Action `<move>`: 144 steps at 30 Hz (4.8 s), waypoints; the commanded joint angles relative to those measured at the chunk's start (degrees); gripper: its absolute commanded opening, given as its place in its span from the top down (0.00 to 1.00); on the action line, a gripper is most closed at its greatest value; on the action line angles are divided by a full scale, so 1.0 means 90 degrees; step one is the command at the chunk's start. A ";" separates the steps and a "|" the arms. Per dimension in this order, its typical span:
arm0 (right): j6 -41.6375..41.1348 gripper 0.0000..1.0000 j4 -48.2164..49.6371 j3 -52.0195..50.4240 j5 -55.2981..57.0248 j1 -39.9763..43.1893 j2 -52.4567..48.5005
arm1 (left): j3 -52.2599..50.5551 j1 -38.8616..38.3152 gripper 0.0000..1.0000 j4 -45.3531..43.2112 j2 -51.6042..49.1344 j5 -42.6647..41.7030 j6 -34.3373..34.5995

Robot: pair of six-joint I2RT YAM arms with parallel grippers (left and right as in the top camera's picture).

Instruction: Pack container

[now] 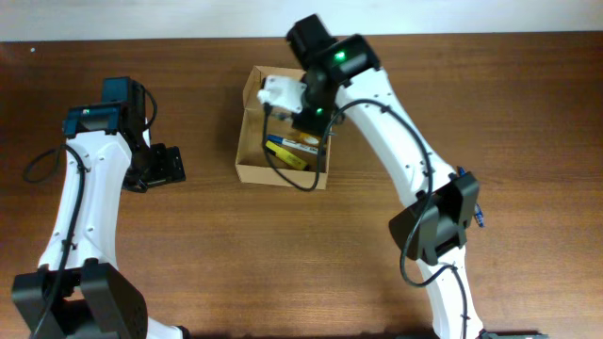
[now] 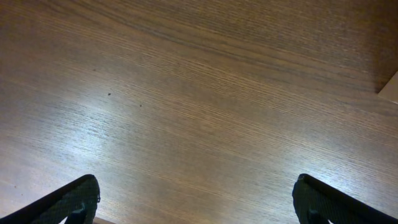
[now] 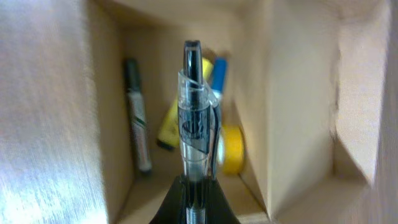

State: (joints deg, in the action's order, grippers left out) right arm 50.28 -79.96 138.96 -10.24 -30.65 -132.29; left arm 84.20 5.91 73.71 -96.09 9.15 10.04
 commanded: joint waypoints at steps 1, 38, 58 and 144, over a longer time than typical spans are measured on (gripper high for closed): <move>0.0585 0.96 0.0170 0.0002 -0.0352 -0.0294 0.0046 | -0.0036 0.0024 0.00 -0.0002 0.0046 -0.0041 -0.0083; -0.0981 0.34 0.0775 -0.0452 0.0605 -0.0347 -0.0041 | -0.0036 0.0024 0.00 -0.0002 0.0046 -0.0041 -0.0080; -0.3973 0.37 0.2208 -0.4099 0.1076 0.3417 0.4452 | -0.0036 0.0024 0.00 0.0000 0.0046 -0.0041 -0.0080; 0.0034 0.96 0.0002 0.0687 0.0532 -0.0420 0.0627 | -0.0036 0.0024 0.00 -0.0002 0.0046 -0.0041 -0.0083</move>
State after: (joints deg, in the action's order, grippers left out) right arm 46.19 -80.51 146.15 -7.55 -34.35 -122.19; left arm 84.20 5.91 73.69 -96.09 8.95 10.04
